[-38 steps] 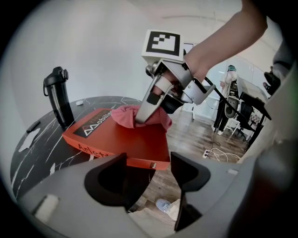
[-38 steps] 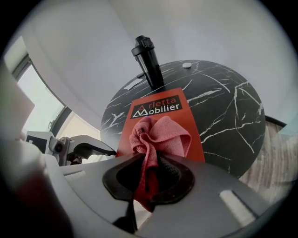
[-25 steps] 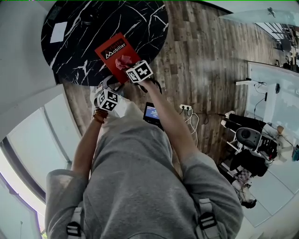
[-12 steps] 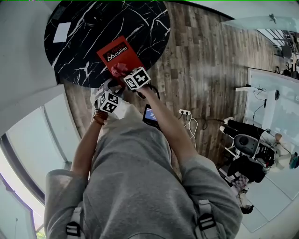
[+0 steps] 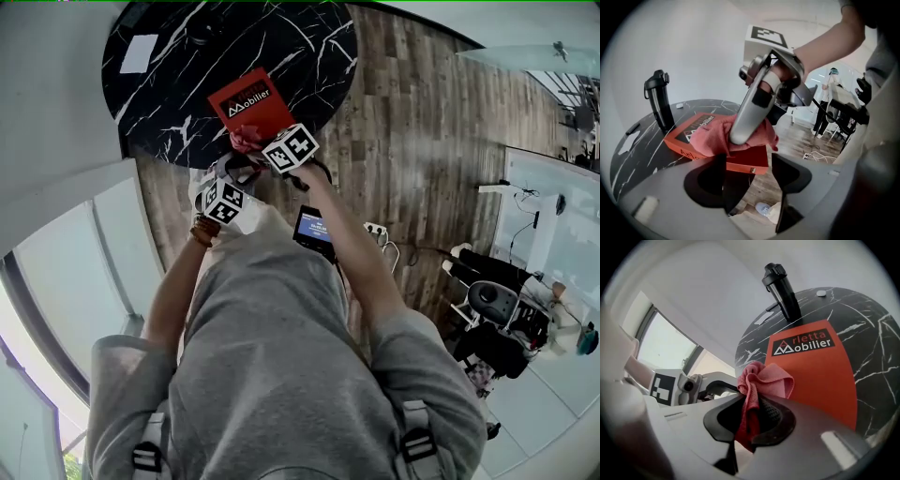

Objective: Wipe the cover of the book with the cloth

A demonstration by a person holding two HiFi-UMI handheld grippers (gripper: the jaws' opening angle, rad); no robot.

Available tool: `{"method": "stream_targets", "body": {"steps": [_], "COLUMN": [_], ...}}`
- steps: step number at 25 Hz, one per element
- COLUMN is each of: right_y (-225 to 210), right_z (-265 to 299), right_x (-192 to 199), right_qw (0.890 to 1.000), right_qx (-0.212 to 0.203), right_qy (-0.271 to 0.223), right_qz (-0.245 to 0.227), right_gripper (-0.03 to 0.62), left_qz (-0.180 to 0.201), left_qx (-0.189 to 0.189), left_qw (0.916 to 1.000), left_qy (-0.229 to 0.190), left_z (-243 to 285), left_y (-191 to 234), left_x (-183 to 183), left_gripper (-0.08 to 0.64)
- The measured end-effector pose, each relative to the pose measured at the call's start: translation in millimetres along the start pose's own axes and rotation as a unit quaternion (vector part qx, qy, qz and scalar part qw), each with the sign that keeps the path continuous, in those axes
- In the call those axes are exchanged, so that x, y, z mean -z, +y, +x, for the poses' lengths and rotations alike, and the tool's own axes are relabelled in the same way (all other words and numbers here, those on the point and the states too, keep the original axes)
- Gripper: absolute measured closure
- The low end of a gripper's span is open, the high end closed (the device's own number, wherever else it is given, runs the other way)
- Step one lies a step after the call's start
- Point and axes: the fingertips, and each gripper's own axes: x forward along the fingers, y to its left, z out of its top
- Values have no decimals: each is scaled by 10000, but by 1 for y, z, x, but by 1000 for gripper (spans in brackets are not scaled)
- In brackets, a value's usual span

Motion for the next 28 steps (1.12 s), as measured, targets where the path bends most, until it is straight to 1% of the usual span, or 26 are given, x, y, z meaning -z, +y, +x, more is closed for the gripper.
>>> {"method": "stream_targets", "body": {"steps": [2,4,5,6,7,8,9,11,12,13,15,18,20,24,26,28], "right_y": [9,19,21,19,12,0,-16,-51,-67,-79,-95,-111,-119,-122,-122,-122], "right_z": [-14,-30,-39,-47,-56,-64,-72,-87,-91,-93,-90,-80,-75,-56,-51,-50], "right_x": [-8,-20,-28,-36,-45,-54,-63,-74,-75,-75,-71,-65,-62,-54,-53,-53], "right_qw": [9986,9957,9947,9943,9944,9942,9927,9844,9790,9746,9704,9687,9678,9719,9731,9745], "right_qx": [-505,-886,-960,-916,-742,-444,-38,922,1354,1688,2060,2296,2380,2289,2243,2150], "right_qy": [-88,-237,-367,-541,-750,-980,-1204,-1498,-1522,-1473,-1261,-937,-819,-539,-515,-565], "right_qz": [157,141,77,24,9,27,52,73,58,20,-77,-77,-1,34,127,322], "right_gripper": [532,532,532,532,532,532,532,532,532,532,532,531,532,531,531,531], "left_qz": [61,-7,-48,-77,-96,-108,-115,-107,-94,-83,-76,-119,-163,-172,-160,-143], "left_qx": [-50,-144,-180,-207,-226,-243,-260,-303,-319,-324,-309,-276,-264,-222,-173,-131], "left_qw": [9999,9998,9998,9997,9997,9996,9996,9994,9994,9994,9995,9995,9995,9996,9997,9997], "left_qy": [-70,-104,-108,-106,-98,-88,-87,-119,-129,-120,-81,-14,0,53,91,115], "left_z": [-7,-12,-12,-12,-12,-12,-11,-12,-11,-11,-9,-6,-5,-2,0,1], "left_y": [6,16,20,24,28,32,36,42,45,47,49,51,53,55,54,53], "left_x": [-4,-6,-6,-6,-5,-5,-5,-6,-6,-5,-2,1,3,6,7,7], "left_gripper": [265,265,265,265,265,265,264,264,264,264,264,264,264,264,264,264]}}
